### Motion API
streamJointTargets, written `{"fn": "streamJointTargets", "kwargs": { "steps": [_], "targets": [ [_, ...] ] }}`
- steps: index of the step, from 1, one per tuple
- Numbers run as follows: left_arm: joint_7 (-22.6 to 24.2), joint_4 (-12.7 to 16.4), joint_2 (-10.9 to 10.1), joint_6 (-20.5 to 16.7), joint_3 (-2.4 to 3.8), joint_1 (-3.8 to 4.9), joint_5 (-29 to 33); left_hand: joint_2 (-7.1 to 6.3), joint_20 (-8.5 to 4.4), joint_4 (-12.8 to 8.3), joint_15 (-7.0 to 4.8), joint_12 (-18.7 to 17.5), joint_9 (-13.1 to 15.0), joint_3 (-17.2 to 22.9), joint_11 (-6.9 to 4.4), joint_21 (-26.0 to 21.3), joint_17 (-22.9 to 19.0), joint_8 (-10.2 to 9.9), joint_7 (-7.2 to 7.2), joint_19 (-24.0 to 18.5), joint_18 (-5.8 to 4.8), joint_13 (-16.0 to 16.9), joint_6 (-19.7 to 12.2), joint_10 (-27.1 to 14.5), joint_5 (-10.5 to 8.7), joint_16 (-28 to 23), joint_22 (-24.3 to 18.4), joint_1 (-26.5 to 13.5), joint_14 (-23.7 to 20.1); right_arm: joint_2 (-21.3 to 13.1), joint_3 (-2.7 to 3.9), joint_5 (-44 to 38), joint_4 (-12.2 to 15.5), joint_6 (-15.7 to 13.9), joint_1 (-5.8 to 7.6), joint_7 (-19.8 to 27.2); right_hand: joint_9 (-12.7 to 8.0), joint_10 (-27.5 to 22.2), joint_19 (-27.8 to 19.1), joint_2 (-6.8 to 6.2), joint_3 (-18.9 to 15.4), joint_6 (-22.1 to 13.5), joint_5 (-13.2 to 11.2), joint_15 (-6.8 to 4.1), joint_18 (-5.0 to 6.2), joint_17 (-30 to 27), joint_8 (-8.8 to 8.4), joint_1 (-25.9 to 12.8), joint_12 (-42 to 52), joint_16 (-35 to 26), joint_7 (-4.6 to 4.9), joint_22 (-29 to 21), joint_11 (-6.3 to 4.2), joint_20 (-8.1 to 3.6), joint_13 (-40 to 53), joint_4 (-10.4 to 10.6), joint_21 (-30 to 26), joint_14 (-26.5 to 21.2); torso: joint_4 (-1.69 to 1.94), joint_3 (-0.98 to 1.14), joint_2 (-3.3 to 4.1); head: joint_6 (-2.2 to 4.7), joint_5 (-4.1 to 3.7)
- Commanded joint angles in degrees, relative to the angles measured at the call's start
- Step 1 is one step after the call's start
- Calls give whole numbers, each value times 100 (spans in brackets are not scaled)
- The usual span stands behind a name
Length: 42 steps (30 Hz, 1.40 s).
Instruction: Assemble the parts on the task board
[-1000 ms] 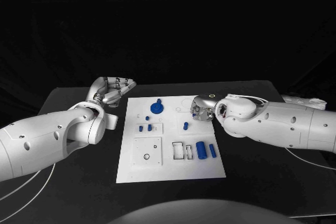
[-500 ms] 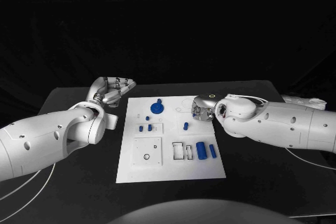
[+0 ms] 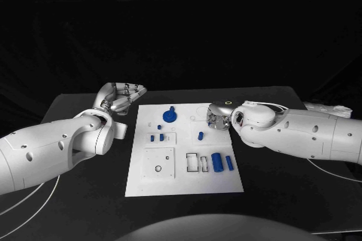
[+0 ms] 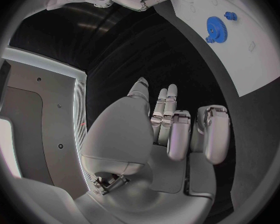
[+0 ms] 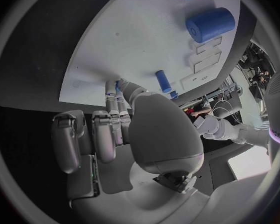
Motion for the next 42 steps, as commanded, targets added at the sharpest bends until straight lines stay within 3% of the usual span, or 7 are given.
{"fn": "streamJointTargets", "kwargs": {
  "steps": [1,10,23,34,42],
  "targets": [
    [21,4,10,22,4,2,19,63,-3,10,-33,0,5,-28,-17,12,1500,19,-15,452,-77,6,11,-3,37,-7,1433,1,605,5,-13,-73,-16,111,-20,-32,41,90,598,34,34,80,-51,-60,-82,1505,47,97,-36,23,-4,1510,-13,-48,-2,-38,26,596,-1,0,-3,-5,2],
    [25,-14,10,16,3,2,19,63,-3,10,-33,0,5,-28,-17,12,1500,19,-15,452,-77,6,11,-3,37,-7,1433,1,605,-4,-13,-75,4,-71,-24,12,75,213,598,82,45,190,-109,-47,-82,1505,82,202,-43,23,-1,1510,-28,-53,-3,-124,26,596,-1,0,-1,4,3],
    [30,-23,-8,10,3,2,18,77,-4,11,-34,1,7,-34,-19,5,1500,22,-18,446,-75,7,17,4,36,-7,1430,5,605,-68,-10,149,96,-875,-27,240,95,274,598,104,29,233,-97,-6,-82,1505,92,206,-58,23,37,1510,10,-31,-7,-127,26,596,-2,0,0,8,16],
    [25,-38,4,15,3,2,18,85,-5,12,-36,3,7,-40,-20,-15,1500,24,-19,430,-69,7,21,8,35,-7,1423,6,605,-127,-4,198,203,-1053,4,272,98,268,598,84,8,230,-106,11,-82,1505,84,196,-73,23,51,1510,28,-18,-11,-126,26,596,-4,-2,-3,0,13],
    [21,-56,18,22,3,2,18,86,-5,12,-36,3,7,-41,-20,-30,1500,24,-19,418,-65,7,21,8,35,-7,1418,6,605,-194,-1,201,341,-1092,104,263,96,244,598,78,1,212,-107,27,-82,1505,67,199,-87,23,68,1510,46,-6,-14,-128,26,596,2,0,-3,4,10]
  ]
}}
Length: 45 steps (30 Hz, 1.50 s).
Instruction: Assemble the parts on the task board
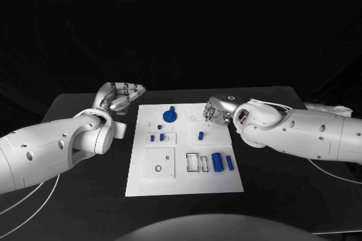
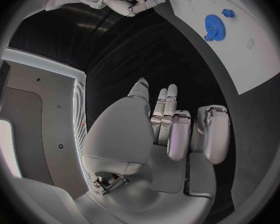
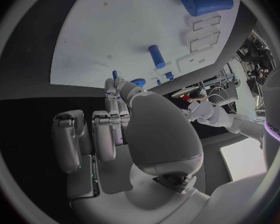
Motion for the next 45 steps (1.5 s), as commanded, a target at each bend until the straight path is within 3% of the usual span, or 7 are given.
{"fn": "streamJointTargets", "kwargs": {
  "steps": [1,14,27,36,45],
  "targets": [
    [24,-5,19,24,4,2,18,40,-5,-1,-36,3,10,-29,-20,-30,1500,25,-19,418,-65,9,21,8,35,-7,1418,6,605,-30,5,-9,90,-113,54,45,92,13,610,20,-27,16,11,32,-82,1508,-7,-11,-25,24,61,1507,36,23,-10,-18,26,603,1,0,-2,6,3],
    [29,-41,58,26,3,2,18,43,-5,-1,-36,3,10,-32,-21,-36,1500,25,-20,413,-63,9,22,10,34,-7,1415,6,605,-118,8,103,549,-186,280,125,90,-7,610,21,-26,0,14,49,-82,1508,-23,-2,-29,24,82,1507,56,36,-10,-22,26,603,9,1,1,-1,22],
    [38,-73,75,23,3,2,17,43,-5,-1,-36,3,10,-32,-21,-36,1500,25,-20,413,-63,9,22,10,34,-7,1415,6,605,43,11,271,970,-125,319,326,91,-13,610,29,-20,-7,34,71,-82,1508,-36,17,-25,24,114,1507,84,54,-8,-31,26,603,1,-4,0,-67,105],
    [40,-117,92,21,2,-2,16,51,-6,-1,-37,3,10,-40,-22,-40,1500,25,-21,410,-62,9,23,12,34,-7,1414,9,605,191,10,323,1130,34,291,458,89,-39,610,31,-14,-25,47,95,-82,1508,-56,35,-30,24,142,1507,110,74,-10,-41,26,603,8,-4,7,-164,216],
    [47,-100,71,11,2,-3,15,51,-6,-1,-37,3,10,-40,-22,-40,1500,25,-21,410,-62,9,23,12,34,-7,1414,9,605,390,9,296,1091,-103,69,657,85,-79,610,30,-10,-49,48,115,-82,1508,-80,45,-34,24,168,1507,131,93,-11,-47,26,603,-3,-1,5,-241,365]
  ]
}}
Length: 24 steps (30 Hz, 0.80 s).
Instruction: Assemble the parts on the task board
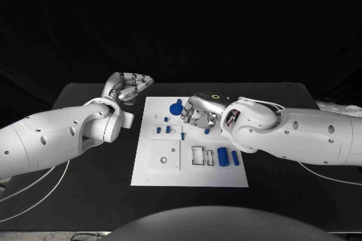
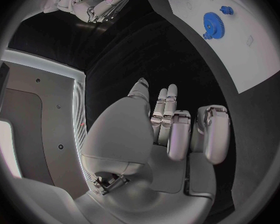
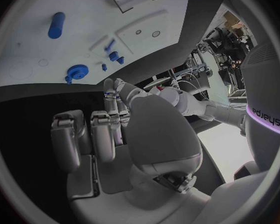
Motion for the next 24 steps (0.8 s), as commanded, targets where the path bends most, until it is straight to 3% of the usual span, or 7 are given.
{"fn": "streamJointTargets", "kwargs": {
  "steps": [1,9,13,17,24],
  "targets": [
    [47,20,0,10,4,1,14,51,-6,0,-37,3,7,-41,-22,-40,1500,26,-21,410,-62,9,23,12,34,-7,1414,8,605,69,-1,-39,-39,-24,-87,237,-6,-18,610,51,6,-34,1,37,-83,1510,-21,24,-34,24,11,1509,31,50,-8,-33,26,608,-6,3,2,-17,82],
    [44,38,-13,5,3,1,1,51,-6,0,-37,3,7,-41,-22,-40,1500,26,-21,410,-62,9,23,12,34,-7,1414,8,605,203,-2,-118,-186,-102,-297,349,-10,-51,610,39,6,-52,-1,51,-83,1510,-39,32,-35,24,28,1509,46,64,-9,-40,26,608,-11,1,-2,-17,124],
    [44,34,-11,2,3,1,-1,51,-6,0,-37,3,7,-41,-22,-40,1500,26,-21,410,-62,9,23,12,34,-7,1414,8,605,204,-3,-143,-233,-153,-324,345,-12,-67,610,33,6,-62,-2,57,-83,1510,-49,36,-35,24,33,1509,52,71,-9,-44,26,608,2,-1,-3,-17,103],
    [42,28,-10,3,3,1,-1,51,-6,0,-37,3,7,-41,-22,-40,1500,26,-21,410,-62,9,23,12,34,-7,1414,8,605,191,-4,-106,-260,-218,-334,343,-19,-104,610,15,-5,-88,-9,72,-83,1510,-73,18,-35,24,45,1509,69,86,-9,-33,26,608,-15,9,-4,-17,114],
    [38,2,15,16,2,1,-2,51,-6,0,-37,3,7,-41,-22,-40,1500,26,-21,410,-62,9,23,12,34,-7,1414,8,605,102,-3,185,-226,-294,-316,375,-51,-204,610,-57,-49,-216,-70,104,-83,1510,-168,-56,-29,24,72,1509,101,125,-2,19,26,608,-11,3,-7,-17,81]
  ]
}}
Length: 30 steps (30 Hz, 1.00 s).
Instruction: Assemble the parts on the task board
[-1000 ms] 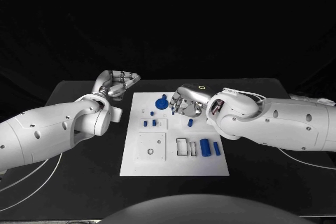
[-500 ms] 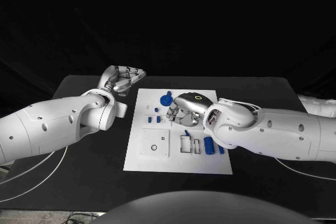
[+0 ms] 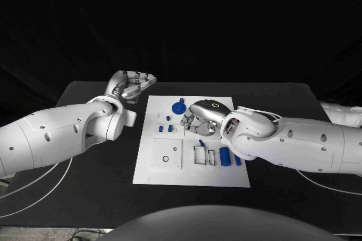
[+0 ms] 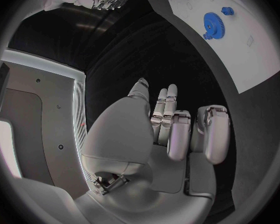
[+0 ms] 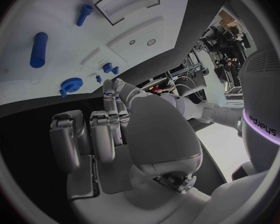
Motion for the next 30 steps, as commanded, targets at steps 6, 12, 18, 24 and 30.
{"fn": "streamJointTargets", "kwargs": {
  "steps": [6,12,18,24,30],
  "targets": [
    [33,-42,63,24,2,1,-24,61,-8,-1,-39,1,8,-52,-22,-42,1500,25,-21,408,-62,9,22,13,33,-7,1414,15,605,-207,3,403,116,98,237,372,-20,129,610,-77,-69,-233,-83,0,-82,1505,-86,-47,82,23,-49,1505,-79,36,61,13,26,588,7,-6,1,2,-48],
    [31,-67,93,34,2,0,-51,61,-8,-1,-39,1,8,-52,-22,-42,1500,25,-21,408,-62,9,22,13,33,-7,1414,15,605,-413,1,7,236,793,433,487,-53,240,610,-93,-288,-577,-108,-222,-82,1505,-80,-13,645,23,-316,1505,-351,-168,534,-32,26,588,2,-9,-5,18,-71],
    [31,-91,108,38,2,-1,-75,61,-8,-1,-39,1,8,-52,-22,-42,1500,25,-21,408,-62,9,22,13,33,-7,1414,15,605,-511,-3,-452,267,1354,482,550,-66,-2078,610,158,-670,-911,-77,-365,-82,1505,-63,94,4386,23,-532,1505,-433,-253,4522,-113,26,588,-3,3,1,27,-89],
    [32,-105,114,53,1,-10,-114,61,-8,-1,-39,1,8,-52,-22,-42,1500,25,-21,408,-62,9,22,13,33,-7,1414,15,605,-560,-9,-900,282,1736,481,575,25,-324,610,147,-717,-896,-87,-338,-82,1505,-45,33,7182,23,-607,1505,-374,-287,7322,-46,26,588,4,4,-4,6,-118],
    [31,-113,118,62,1,-19,-148,61,-8,-1,-39,1,8,-52,-22,-42,1500,25,-21,408,-62,9,22,13,33,-7,1414,15,605,-572,-15,-1073,282,1918,439,495,38,-552,610,110,-765,-968,-129,-345,-82,1505,-66,-36,7171,23,-632,1505,-369,-297,7375,-9,26,588,-1,2,-1,23,-126]
  ]
}}
